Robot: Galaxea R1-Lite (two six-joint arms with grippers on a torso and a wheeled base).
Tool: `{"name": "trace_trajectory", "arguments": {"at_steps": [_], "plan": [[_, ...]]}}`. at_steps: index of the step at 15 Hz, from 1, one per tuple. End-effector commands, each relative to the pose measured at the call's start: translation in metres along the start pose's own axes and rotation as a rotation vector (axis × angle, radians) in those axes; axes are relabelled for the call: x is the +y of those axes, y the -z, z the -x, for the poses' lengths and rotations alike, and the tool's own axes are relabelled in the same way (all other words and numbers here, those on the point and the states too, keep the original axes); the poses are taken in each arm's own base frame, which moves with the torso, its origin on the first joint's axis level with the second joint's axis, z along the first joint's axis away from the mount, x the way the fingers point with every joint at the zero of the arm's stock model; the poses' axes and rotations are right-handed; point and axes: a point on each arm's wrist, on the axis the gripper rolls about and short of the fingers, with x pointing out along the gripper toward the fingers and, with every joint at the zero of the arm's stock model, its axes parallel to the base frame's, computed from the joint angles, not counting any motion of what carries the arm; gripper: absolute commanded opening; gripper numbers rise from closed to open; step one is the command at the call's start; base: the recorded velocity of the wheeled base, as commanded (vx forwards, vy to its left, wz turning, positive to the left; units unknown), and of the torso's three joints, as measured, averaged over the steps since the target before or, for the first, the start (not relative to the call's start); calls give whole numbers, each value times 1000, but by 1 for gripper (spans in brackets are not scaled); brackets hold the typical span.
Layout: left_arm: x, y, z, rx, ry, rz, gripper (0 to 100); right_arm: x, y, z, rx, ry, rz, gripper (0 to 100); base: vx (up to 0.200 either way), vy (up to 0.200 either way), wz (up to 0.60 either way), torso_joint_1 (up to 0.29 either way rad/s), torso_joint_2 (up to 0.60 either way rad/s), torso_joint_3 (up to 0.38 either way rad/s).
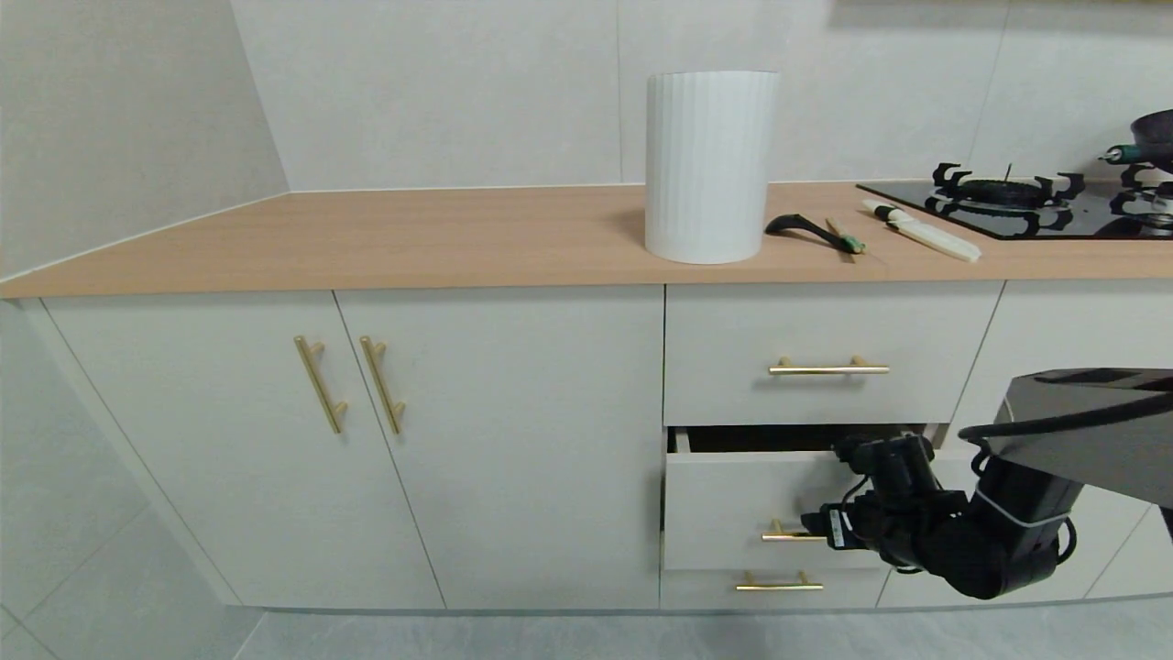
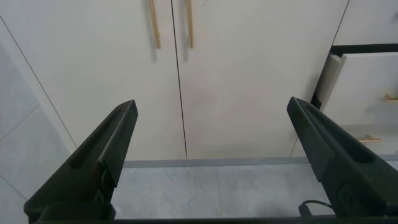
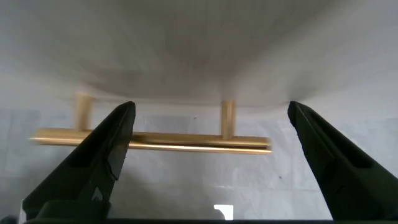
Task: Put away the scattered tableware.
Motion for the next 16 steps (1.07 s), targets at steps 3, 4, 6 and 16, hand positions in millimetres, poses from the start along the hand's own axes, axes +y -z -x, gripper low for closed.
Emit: {"name": "trace_trajectory", "arguments": {"at_steps": [3,4,6,16], "plan": [[0,0,0,0,0,0,100,2,-50,89,-123,-51,-8,100,0,0,0,0,0,0],[0,0,0,0,0,0,100,6,-59,107,-162,-73,-7,100,0,0,0,0,0,0],[0,0,0,0,0,0,100,11,-65,114,-199,-89,-21,100,0,0,0,0,0,0],[0,0,0,0,0,0,100,24,-49,43,-198,-64,-60,100,0,0,0,0,0,0]]}}
